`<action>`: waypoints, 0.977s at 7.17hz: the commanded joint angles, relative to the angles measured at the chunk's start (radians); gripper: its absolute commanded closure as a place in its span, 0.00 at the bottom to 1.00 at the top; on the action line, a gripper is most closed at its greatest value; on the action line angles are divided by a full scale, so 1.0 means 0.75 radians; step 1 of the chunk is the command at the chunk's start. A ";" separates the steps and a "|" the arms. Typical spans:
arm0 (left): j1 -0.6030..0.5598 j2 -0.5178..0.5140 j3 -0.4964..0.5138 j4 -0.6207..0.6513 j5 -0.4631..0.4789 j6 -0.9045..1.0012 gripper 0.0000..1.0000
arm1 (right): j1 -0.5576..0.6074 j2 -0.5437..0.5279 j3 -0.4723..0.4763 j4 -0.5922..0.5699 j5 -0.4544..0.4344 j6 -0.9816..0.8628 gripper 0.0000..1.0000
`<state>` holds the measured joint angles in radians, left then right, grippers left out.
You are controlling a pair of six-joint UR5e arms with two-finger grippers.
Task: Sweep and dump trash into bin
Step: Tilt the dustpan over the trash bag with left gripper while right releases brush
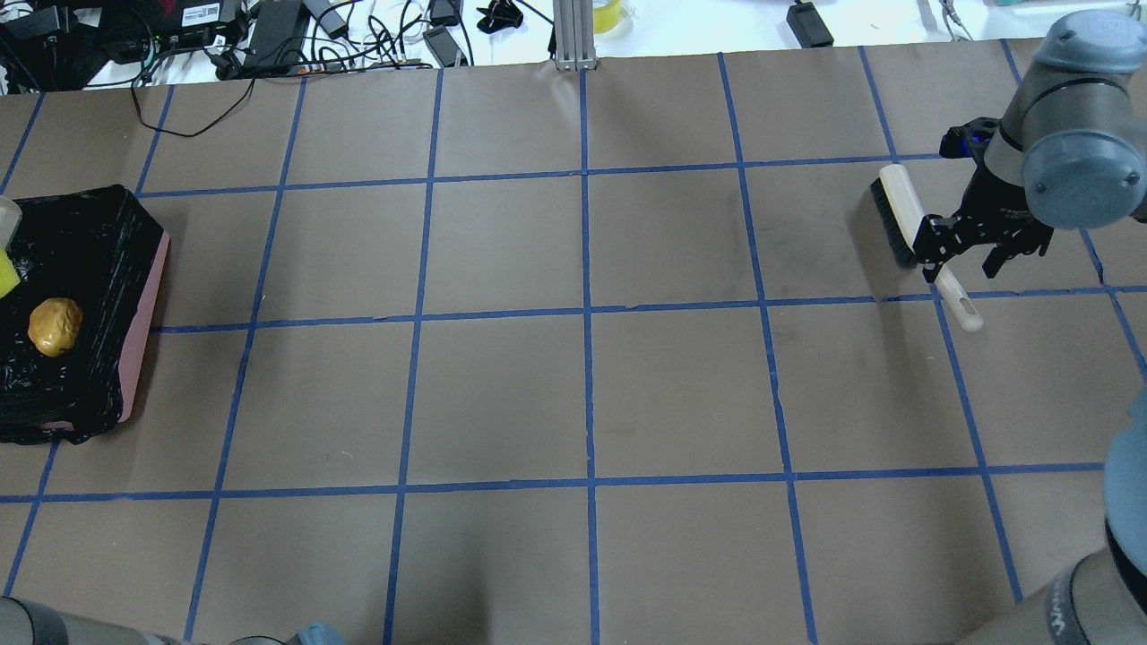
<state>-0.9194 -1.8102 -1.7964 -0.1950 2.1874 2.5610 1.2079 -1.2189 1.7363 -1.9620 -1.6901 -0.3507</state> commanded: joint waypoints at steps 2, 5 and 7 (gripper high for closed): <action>0.009 0.010 -0.024 0.043 -0.024 0.023 1.00 | 0.030 -0.139 -0.151 0.152 0.065 0.022 0.00; 0.101 0.012 0.147 -0.441 -0.383 0.044 1.00 | 0.250 -0.228 -0.406 0.477 0.079 0.250 0.00; 0.109 0.020 0.227 -0.793 -0.622 0.013 1.00 | 0.442 -0.275 -0.484 0.554 0.081 0.473 0.00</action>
<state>-0.8436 -1.7991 -1.6595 -0.6195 1.8432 2.5848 1.4523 -1.4029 1.4083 -1.5830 -1.6305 -0.0874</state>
